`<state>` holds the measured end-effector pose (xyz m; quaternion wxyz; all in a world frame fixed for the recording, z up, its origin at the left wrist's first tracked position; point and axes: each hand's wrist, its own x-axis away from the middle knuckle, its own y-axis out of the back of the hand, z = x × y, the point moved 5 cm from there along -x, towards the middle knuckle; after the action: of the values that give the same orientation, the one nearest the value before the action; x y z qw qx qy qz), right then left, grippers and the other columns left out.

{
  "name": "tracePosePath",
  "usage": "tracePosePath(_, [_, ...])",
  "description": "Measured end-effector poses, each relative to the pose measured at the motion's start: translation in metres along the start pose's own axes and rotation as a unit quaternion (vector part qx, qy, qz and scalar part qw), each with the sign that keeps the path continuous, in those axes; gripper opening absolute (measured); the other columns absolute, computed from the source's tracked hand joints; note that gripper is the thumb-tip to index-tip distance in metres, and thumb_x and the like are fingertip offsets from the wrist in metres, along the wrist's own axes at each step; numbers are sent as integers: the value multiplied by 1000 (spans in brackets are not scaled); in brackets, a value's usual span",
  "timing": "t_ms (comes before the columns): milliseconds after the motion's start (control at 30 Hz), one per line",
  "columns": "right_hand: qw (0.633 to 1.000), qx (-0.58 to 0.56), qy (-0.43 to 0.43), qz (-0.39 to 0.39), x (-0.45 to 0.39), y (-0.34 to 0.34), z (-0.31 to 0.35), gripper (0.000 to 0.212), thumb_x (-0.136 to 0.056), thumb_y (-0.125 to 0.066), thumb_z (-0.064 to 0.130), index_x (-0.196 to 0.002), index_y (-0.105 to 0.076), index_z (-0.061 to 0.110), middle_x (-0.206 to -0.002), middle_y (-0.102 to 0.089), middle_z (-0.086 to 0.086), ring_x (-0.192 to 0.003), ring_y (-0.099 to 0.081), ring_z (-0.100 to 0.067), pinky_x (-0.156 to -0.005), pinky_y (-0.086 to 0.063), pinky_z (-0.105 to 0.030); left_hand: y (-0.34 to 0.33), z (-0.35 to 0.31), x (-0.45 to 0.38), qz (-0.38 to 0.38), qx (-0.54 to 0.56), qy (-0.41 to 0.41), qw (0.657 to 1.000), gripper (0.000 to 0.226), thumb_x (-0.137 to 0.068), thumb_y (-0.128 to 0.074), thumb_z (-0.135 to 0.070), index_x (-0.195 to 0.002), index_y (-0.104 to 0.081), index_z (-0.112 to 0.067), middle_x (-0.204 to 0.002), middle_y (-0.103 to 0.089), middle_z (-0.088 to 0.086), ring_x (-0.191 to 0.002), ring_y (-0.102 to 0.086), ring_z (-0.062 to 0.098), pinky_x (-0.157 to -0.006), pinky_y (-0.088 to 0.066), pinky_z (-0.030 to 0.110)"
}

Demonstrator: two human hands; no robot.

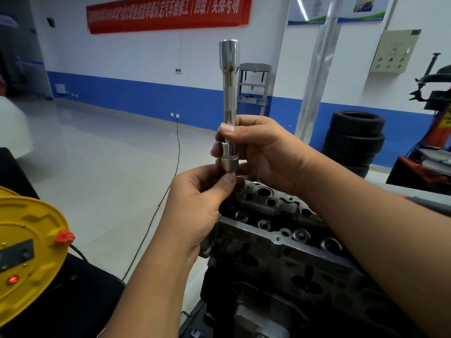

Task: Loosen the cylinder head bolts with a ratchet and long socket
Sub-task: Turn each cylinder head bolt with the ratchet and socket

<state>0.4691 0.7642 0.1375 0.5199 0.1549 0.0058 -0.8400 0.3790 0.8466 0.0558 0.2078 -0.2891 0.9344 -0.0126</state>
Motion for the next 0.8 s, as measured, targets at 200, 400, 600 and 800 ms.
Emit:
tracePosePath(200, [1000, -4, -2, 10, 0, -2, -1, 19, -86, -68, 28, -94, -66, 11, -88, -73, -10, -80, -68, -26, -80, -55, -41, 3, 0, 3, -51, -5, -2, 999, 16, -85, -83, -9, -90, -78, -24, -85, -81, -5, -83, -78, 11, -87, -58, 35])
tracePosePath(400, [1000, 5, 1, 1, 0, -1, 0, 18, -87, -68, 29, -93, -65, 12, -87, -73, -9, -77, -68, -24, -79, -54, -41, 0, -1, 2, -2, -3, 2, 1000, 15, -96, -72, -14, -92, -79, -28, -91, -82, -8, -89, -77, 5, -80, -56, 20])
tracePosePath(600, [1000, -1, -2, 15, -1, -3, -2, 18, -87, -68, 29, -93, -67, 12, -87, -73, -10, -79, -69, -26, -78, -56, -39, 3, 0, 3, -64, -17, -5, 998, 17, -82, -86, -11, -89, -78, -24, -84, -81, -6, -81, -78, 10, -85, -58, 35])
tracePosePath(800, [1000, 4, 2, 5, -1, -1, -1, 17, -88, -68, 29, -91, -66, 13, -86, -73, -9, -75, -69, -23, -71, -58, -36, 0, 1, 2, -13, 9, 22, 1000, 17, -96, -72, -20, -87, -83, -28, -91, -82, -5, -89, -78, 8, -81, -56, 28])
